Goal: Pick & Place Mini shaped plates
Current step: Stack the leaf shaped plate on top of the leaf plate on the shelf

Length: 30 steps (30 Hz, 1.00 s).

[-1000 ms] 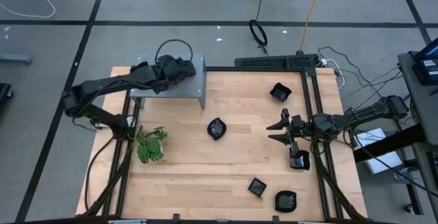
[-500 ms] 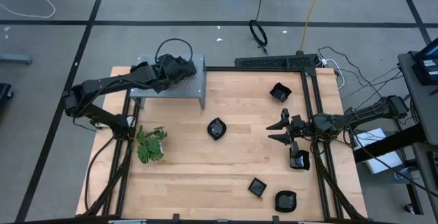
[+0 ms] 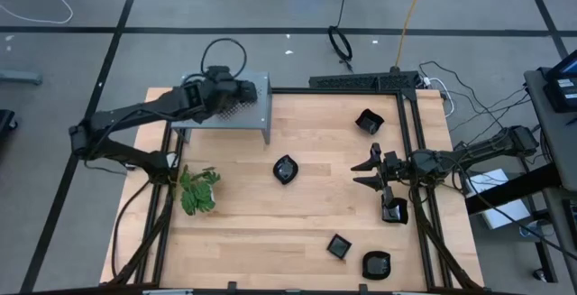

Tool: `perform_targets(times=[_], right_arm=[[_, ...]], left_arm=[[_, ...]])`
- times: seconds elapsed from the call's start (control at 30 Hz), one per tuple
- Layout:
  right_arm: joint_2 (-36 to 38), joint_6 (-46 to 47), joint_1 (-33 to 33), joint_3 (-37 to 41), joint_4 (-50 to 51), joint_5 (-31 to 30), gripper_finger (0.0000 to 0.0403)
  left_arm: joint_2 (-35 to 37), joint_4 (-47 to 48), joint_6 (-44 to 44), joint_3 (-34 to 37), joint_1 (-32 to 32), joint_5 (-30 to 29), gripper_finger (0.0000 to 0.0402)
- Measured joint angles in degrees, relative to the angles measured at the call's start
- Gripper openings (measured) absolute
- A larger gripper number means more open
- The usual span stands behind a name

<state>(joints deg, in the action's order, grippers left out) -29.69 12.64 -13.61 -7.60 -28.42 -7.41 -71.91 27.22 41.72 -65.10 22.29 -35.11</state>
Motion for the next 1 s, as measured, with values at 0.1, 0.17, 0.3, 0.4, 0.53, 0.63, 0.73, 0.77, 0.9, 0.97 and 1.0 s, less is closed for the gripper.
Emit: perform_targets(times=[0.1, 0.17, 0.3, 0.4, 0.53, 0.63, 0.73, 0.77, 0.9, 0.97, 1.0], right_arm=[[0.0, 0.0, 0.0, 0.0, 0.0, 0.0, 0.0141], [0.0, 0.0, 0.0, 0.0, 0.0, 0.0, 0.0141], [0.0, 0.0, 0.0, 0.0, 0.0, 0.0, 0.0141], [0.0, 0.0, 0.0, 0.0, 0.0, 0.0, 0.0141], [0.0, 0.0, 0.0, 0.0, 0.0, 0.0, 0.0141], [0.0, 0.0, 0.0, 0.0, 0.0, 0.0, 0.0141], [0.0, 0.0, 0.0, 0.0, 0.0, 0.0, 0.0141], [0.0, 0.0, 0.0, 0.0, 0.0, 0.0, 0.0141], [0.0, 0.0, 0.0, 0.0, 0.0, 0.0, 0.0141], [0.0, 0.0, 0.0, 0.0, 0.0, 0.0, 0.0141], [0.0, 0.0, 0.0, 0.0, 0.0, 0.0, 0.0141]], left_arm=[[1.0, -1.7, -10.5, 0.0, -1.7, 6.6, 0.0188], [0.9, -1.9, -15.9, 0.0, -2.8, 12.9, 0.0188], [-1.1, -2.2, -18.7, -0.1, -5.5, 20.1, 0.0189], [-3.8, -1.4, -16.4, 0.0, -7.8, 21.7, 0.0189], [-7.5, -0.6, -14.1, 0.0, -10.8, 21.8, 0.0189], [-10.6, 0.5, -14.6, 0.0, -12.9, 21.7, 0.0189], [-13.1, 2.4, -12.2, 0.0, -15.1, 22.1, 0.0189], [-13.9, 2.9, -10.8, 0.0, -15.7, 22.1, 0.0189], [-17.0, 4.2, -4.1, 0.0, -18.2, 21.8, 0.0189], [-18.5, 4.5, 0.1, 0.0, -19.1, 21.6, 0.0189], [-19.3, 4.6, 2.4, 0.0, -19.5, 21.6, 0.0189]])
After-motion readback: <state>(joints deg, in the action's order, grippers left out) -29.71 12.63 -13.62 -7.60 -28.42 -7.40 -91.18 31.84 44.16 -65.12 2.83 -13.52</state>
